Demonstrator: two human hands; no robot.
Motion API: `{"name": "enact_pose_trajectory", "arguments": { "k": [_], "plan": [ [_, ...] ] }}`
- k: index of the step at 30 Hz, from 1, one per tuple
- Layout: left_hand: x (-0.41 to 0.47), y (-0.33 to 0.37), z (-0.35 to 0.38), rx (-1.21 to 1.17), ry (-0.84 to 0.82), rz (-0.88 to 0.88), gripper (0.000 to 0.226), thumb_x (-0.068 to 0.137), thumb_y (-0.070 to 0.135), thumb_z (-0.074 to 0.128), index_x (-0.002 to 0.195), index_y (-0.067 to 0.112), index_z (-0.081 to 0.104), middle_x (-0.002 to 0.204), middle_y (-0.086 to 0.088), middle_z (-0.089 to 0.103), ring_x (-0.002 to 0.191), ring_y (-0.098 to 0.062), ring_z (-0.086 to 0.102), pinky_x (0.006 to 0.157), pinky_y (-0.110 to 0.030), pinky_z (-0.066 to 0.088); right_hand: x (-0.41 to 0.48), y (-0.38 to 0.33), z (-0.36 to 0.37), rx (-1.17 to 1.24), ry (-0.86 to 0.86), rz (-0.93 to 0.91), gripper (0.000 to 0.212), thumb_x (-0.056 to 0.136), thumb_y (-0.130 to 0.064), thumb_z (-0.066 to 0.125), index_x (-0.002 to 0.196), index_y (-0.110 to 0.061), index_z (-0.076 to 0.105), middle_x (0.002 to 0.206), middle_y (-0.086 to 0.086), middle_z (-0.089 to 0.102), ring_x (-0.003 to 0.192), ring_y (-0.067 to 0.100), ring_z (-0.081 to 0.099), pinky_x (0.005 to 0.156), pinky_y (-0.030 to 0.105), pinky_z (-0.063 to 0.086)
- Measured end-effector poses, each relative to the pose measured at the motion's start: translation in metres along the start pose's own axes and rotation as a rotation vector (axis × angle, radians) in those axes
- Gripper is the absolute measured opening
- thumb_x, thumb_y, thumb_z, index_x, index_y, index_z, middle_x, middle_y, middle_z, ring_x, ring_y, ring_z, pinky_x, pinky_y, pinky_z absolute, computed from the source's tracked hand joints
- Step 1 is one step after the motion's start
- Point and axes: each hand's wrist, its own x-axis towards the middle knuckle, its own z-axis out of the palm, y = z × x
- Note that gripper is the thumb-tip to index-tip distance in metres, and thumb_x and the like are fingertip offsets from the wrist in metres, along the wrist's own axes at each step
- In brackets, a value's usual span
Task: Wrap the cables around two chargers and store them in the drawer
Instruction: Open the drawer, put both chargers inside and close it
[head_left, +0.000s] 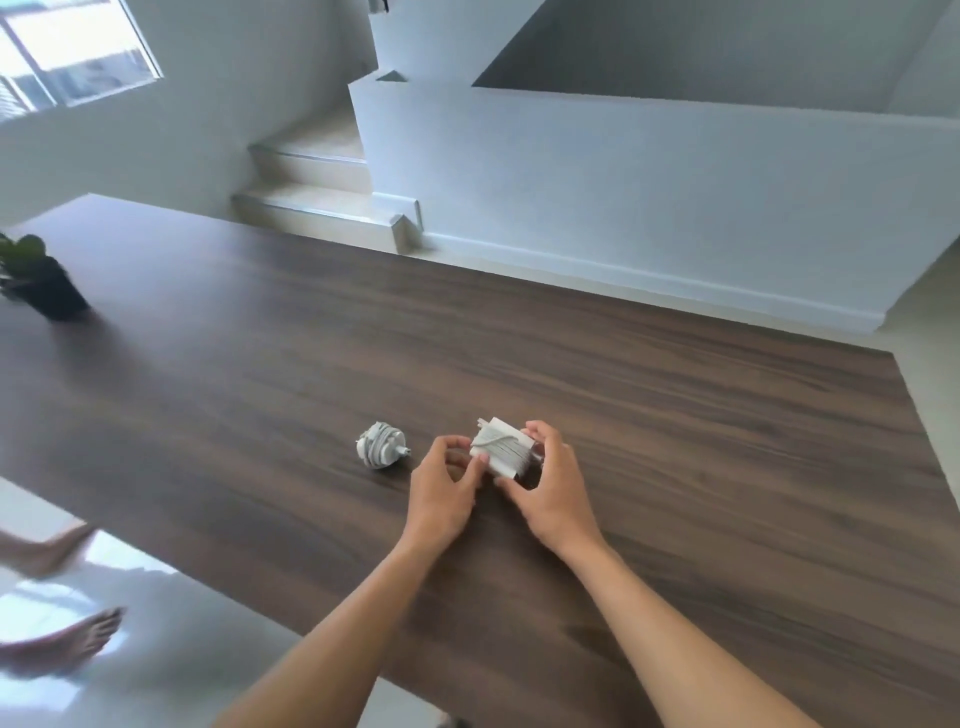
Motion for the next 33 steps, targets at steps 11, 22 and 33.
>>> {"name": "enact_pose_trajectory", "arguments": {
  "k": [11,22,33],
  "plan": [
    [0.001,-0.009,-0.008,0.06,0.04,0.006,0.018,0.087,0.034,0.069,0.101,0.026,0.062,0.073,0.006,0.067,0.053,-0.013,0.064,0.067,-0.049,0.059,0.013,-0.001,0.002,-0.076,-0.121,-0.034,0.08,0.073,-0.023,0.081,0.139,-0.02,0.037,0.132,-0.007,0.045,0.118,0.014,0.043,0.104,0.024,0.035],
    [-0.005,-0.004,-0.013,0.148,0.043,-0.005,0.02,0.093,0.038,0.059,0.094,0.019,0.053,0.071,0.007,0.065,0.065,-0.02,0.067,0.073,-0.049,0.056,0.012,-0.007,-0.017,-0.118,-0.099,-0.036,0.063,0.083,-0.039,0.068,0.136,-0.019,0.04,0.134,-0.003,0.043,0.127,0.016,0.038,0.108,0.035,0.035],
    [-0.035,-0.004,-0.066,0.509,-0.184,0.146,0.024,0.095,0.038,0.051,0.08,0.02,0.048,0.068,0.007,0.058,0.077,-0.026,0.059,0.073,-0.037,0.048,-0.036,-0.052,0.017,-0.391,0.217,-0.074,0.029,0.096,-0.03,0.047,0.074,-0.015,0.058,0.069,0.005,0.066,0.069,0.03,0.06,0.057,0.033,0.037]
  ]
}}
